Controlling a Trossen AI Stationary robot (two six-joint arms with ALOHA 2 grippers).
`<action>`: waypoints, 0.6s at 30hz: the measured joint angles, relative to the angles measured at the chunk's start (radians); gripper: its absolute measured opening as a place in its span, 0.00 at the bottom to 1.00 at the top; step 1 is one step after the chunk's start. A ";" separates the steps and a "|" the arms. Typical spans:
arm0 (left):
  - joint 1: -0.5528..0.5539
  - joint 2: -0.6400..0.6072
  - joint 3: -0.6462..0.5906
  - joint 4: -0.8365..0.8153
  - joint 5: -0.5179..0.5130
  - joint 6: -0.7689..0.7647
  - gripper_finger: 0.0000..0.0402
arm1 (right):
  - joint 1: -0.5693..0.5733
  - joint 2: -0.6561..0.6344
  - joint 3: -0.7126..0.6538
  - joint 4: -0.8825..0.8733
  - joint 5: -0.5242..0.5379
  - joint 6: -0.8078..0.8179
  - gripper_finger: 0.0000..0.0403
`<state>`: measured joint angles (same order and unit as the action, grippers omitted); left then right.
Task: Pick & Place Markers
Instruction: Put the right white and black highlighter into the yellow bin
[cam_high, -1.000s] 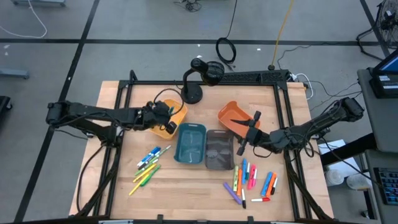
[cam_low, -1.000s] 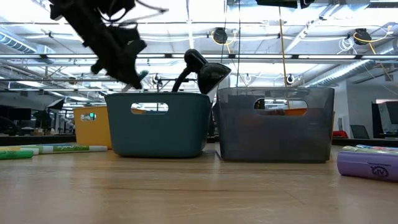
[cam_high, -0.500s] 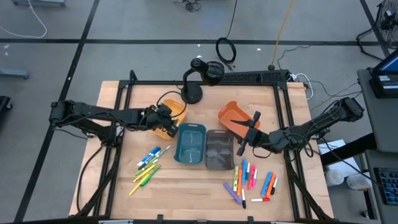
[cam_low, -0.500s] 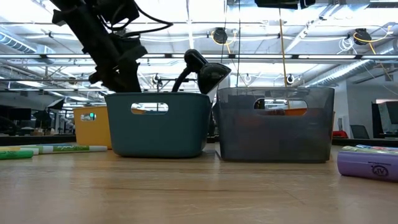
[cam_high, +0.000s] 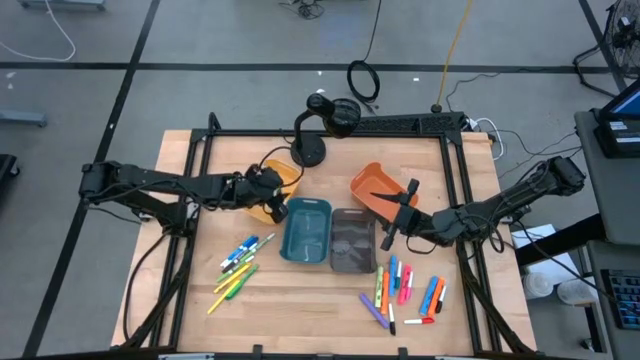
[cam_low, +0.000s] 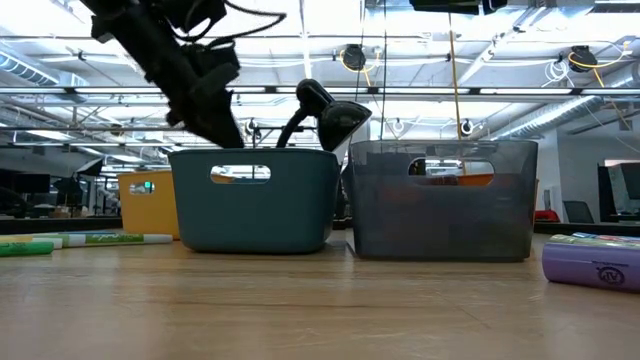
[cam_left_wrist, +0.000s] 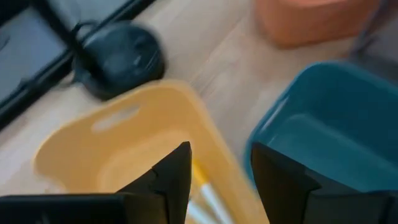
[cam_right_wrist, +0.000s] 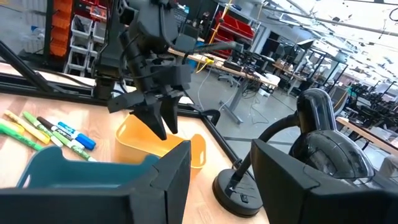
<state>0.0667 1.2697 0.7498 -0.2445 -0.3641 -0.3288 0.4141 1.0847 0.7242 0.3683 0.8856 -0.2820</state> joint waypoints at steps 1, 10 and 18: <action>-0.004 0.000 0.000 0.032 0.013 0.027 0.42 | 0.000 0.000 0.000 -0.001 0.000 0.003 0.39; -0.043 0.000 0.000 0.300 0.119 0.195 0.42 | 0.000 0.000 0.000 -0.008 0.000 0.008 0.39; -0.090 0.000 0.000 0.435 0.330 0.302 0.42 | 0.000 0.000 0.000 -0.008 -0.002 0.006 0.39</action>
<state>-0.0238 1.2697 0.7498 0.1903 -0.0345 -0.0271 0.4141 1.0847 0.7242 0.3607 0.8840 -0.2759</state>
